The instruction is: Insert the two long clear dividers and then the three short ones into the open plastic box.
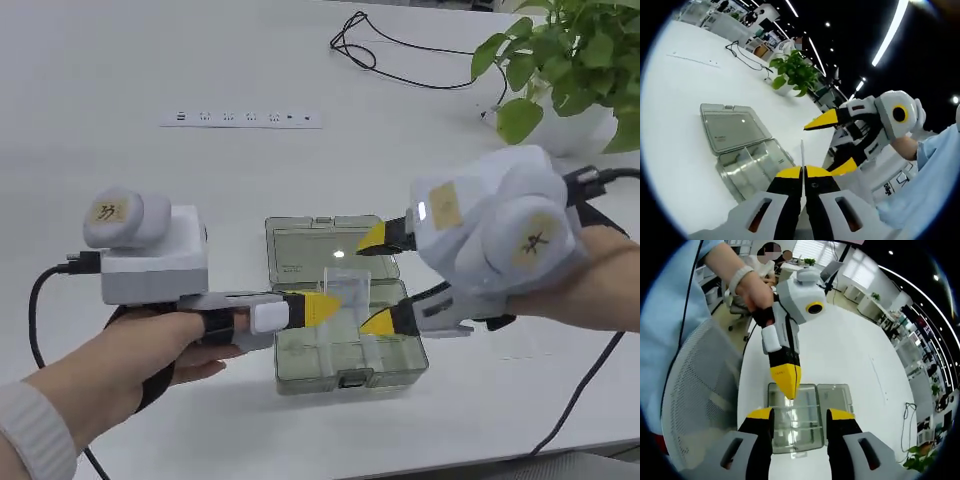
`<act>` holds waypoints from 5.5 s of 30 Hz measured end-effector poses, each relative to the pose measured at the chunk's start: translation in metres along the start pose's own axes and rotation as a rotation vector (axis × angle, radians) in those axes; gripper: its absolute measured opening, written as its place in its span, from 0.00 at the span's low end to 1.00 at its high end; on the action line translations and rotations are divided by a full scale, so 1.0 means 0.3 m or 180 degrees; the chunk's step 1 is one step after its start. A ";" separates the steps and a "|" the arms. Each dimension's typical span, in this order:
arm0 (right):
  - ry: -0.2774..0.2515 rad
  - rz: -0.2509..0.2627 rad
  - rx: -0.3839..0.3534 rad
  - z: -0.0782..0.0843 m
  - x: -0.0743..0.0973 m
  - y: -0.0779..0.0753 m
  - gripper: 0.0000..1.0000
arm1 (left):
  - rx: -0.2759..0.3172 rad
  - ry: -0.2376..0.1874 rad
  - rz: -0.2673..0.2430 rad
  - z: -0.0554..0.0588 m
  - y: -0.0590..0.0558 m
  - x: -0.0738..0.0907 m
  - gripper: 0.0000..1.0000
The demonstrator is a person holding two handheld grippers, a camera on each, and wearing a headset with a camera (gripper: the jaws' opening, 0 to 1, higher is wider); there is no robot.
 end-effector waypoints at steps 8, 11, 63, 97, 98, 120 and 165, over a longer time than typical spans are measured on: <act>-0.0241 -0.0536 -0.0675 -0.013 0.033 -0.029 0.31 | -0.0623 0.0115 0.0400 0.018 -0.034 0.023 0.00; -0.0269 -0.0765 -0.1002 -0.021 0.029 -0.027 0.28 | -0.0629 0.0124 0.0489 0.028 -0.044 0.031 0.00; 0.0668 -0.1486 -0.0865 -0.054 -0.113 -0.061 0.02 | -0.1692 0.0303 0.0326 0.050 -0.012 0.130 0.49; 0.0556 -0.0980 -0.0741 -0.005 -0.256 -0.136 0.02 | -0.1964 0.0373 -0.0264 0.060 0.060 0.221 0.98; 0.0561 -0.0987 -0.0748 -0.004 -0.258 -0.135 0.02 | -0.1960 0.0375 -0.0264 0.060 0.060 0.223 0.98; 0.0683 -0.0981 -0.0389 -0.028 -0.333 -0.033 0.02 | -0.1903 0.0342 -0.0273 0.074 0.065 0.251 0.95; 0.0867 -0.0922 -0.0309 0.070 -0.458 -0.021 0.02 | -0.1898 0.0340 -0.0251 0.065 0.086 0.254 0.92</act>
Point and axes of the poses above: the centre of the closed fingertips' face, and the gripper's own axes: x roughly backward along the fingers, y roughly to its left, z roughly out of its underside, the point moved 9 cm from there along x, roughly backward along the fingers, and after that the axes turned 15 degrees about -y, right-handed, at the moved point
